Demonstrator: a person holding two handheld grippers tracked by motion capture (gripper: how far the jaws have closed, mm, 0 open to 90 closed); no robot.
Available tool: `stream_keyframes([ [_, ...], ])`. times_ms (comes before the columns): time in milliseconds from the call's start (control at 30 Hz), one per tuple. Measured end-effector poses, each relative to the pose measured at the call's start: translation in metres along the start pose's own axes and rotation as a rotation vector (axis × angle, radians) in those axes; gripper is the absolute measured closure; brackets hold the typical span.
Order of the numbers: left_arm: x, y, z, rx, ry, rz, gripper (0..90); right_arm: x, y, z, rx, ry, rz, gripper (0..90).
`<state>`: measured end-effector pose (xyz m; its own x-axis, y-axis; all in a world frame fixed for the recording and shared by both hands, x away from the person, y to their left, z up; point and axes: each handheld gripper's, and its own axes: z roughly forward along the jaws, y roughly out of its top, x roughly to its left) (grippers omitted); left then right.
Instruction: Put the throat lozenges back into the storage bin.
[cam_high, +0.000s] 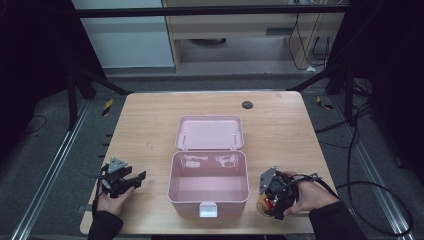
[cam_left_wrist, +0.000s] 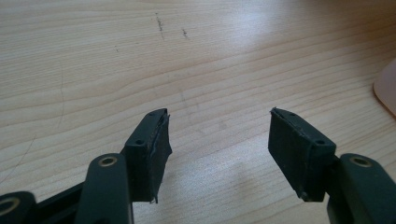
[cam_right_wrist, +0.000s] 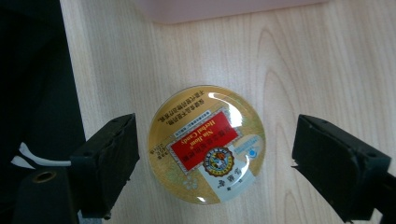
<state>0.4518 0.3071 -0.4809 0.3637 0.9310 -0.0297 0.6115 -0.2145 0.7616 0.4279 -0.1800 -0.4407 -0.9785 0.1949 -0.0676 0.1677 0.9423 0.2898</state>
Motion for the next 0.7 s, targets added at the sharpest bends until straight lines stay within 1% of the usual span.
stream_keyframes([
  [100,0.000,0.000,0.000,0.000,0.000,0.001,37.9,0.000,0.000,0.003,0.012,0.003,-0.009,14.8],
  [133,0.000,0.000,0.000,-0.001,0.000,-0.001,37.9,0.001,0.000,0.004,0.015,0.007,-0.001,14.8],
  [200,0.000,0.000,0.000,0.001,0.000,0.001,37.9,0.001,0.000,0.005,0.015,0.006,-0.006,14.8],
  [333,0.000,0.000,0.000,0.001,0.001,0.001,37.9,0.002,-0.003,0.010,0.024,0.010,0.000,14.5],
  [467,0.000,0.000,0.000,0.001,0.002,0.003,38.0,0.002,-0.003,0.013,0.026,0.012,-0.007,14.0],
  [633,0.000,0.000,0.000,0.003,0.003,0.002,38.0,0.003,-0.004,0.019,0.050,0.015,-0.008,14.4],
  [700,0.001,0.000,0.000,0.003,0.003,0.002,38.0,0.002,-0.003,0.021,0.052,0.017,-0.017,14.5],
])
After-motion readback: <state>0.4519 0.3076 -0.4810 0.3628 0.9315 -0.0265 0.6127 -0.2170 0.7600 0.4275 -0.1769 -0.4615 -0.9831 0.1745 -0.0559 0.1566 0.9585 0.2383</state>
